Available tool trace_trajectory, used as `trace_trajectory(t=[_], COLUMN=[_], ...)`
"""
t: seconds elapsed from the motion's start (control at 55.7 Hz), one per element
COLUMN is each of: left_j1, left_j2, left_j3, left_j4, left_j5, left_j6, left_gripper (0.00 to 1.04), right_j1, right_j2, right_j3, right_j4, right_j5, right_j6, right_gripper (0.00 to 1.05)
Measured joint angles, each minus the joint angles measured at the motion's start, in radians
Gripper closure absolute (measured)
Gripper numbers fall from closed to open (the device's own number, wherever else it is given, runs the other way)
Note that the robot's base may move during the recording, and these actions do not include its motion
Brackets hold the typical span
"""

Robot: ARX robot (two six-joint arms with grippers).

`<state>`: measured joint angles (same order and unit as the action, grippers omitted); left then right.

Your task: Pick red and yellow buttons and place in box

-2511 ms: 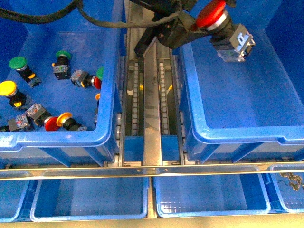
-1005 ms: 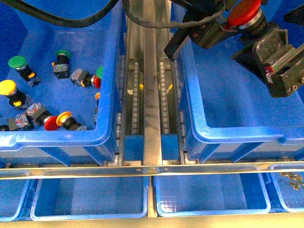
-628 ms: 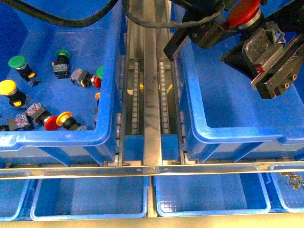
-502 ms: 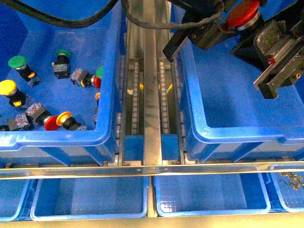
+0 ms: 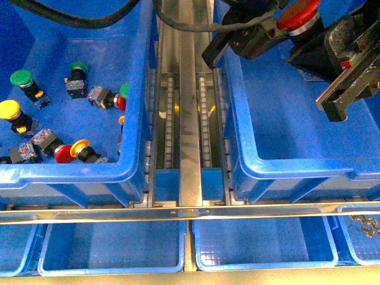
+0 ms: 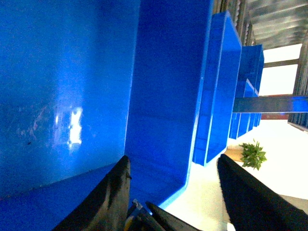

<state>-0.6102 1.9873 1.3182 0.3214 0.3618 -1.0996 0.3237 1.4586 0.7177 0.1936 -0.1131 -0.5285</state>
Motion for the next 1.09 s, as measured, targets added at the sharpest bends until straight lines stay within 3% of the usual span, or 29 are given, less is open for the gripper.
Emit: trace_trajectory(t=[0.323, 0.466, 0.718, 1.005, 1.094], left_j1=[0.01, 0.013, 0.014, 0.014, 0.014], left_j2=[-0.003, -0.004, -0.004, -0.001, -0.001], left_j3=[-0.015, -0.024, -0.024, 0.0, 0.051], left_j4=[0.03, 0.052, 0.028, 0.006, 0.004], left_j5=[-0.008, -0.016, -0.016, -0.026, -0.043], left_j6=[-0.015, -0.019, -0.01, 0.002, -0.039], left_gripper=[0.07, 0.16, 0.08, 0.08, 0.08], right_j1=[0.01, 0.018, 0.05, 0.072, 0.107], right_j2=[-0.016, -0.018, -0.012, 0.019, 0.037], right_j3=[0.0, -0.011, -0.023, -0.011, -0.027], right_j4=[0.006, 0.005, 0.006, 0.014, -0.003], right_j5=[0.002, 0.002, 0.023, 0.055, 0.024], right_j6=[0.041, 0.047, 0.081, 0.097, 0.034], right_gripper=[0.79, 0.79, 0.79, 0.79, 0.79])
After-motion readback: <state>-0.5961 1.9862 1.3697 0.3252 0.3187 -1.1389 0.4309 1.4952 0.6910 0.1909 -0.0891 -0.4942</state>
